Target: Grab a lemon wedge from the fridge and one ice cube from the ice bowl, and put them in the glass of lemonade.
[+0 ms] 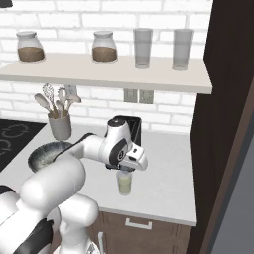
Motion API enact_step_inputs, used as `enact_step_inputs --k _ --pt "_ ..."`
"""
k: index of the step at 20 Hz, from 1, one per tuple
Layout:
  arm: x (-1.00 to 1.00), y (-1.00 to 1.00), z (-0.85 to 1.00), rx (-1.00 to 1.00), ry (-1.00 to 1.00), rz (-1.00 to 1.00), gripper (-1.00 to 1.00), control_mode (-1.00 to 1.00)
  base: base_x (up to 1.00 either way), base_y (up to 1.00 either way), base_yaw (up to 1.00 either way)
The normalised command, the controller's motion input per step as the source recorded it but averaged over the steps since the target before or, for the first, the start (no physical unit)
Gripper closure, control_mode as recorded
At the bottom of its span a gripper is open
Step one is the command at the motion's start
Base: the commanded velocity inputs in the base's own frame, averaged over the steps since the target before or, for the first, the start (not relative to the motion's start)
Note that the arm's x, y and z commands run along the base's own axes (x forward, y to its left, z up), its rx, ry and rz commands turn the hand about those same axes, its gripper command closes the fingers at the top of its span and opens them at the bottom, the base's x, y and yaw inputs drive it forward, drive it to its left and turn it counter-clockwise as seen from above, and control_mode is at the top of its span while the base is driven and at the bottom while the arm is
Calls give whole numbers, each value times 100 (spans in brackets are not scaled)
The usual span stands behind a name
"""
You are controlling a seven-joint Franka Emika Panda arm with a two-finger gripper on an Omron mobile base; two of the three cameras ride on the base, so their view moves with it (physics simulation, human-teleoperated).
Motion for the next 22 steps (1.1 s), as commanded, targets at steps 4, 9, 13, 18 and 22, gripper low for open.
enact_step_inputs --k 4,9,13,18,22 --pt "2 -1 -7 -8 0 0 100 -100 0 0 0" --pt "0 -6 -19 -7 5 0 100 -100 0 0 0" --pt "0 -2 -28 -6 9 0 100 -100 0 0 0" --pt "-1 0 -26 -6 10 0 100 -100 0 0 0" --pt "-23 6 -12 -5 5 0 100 -100 0 0 0"
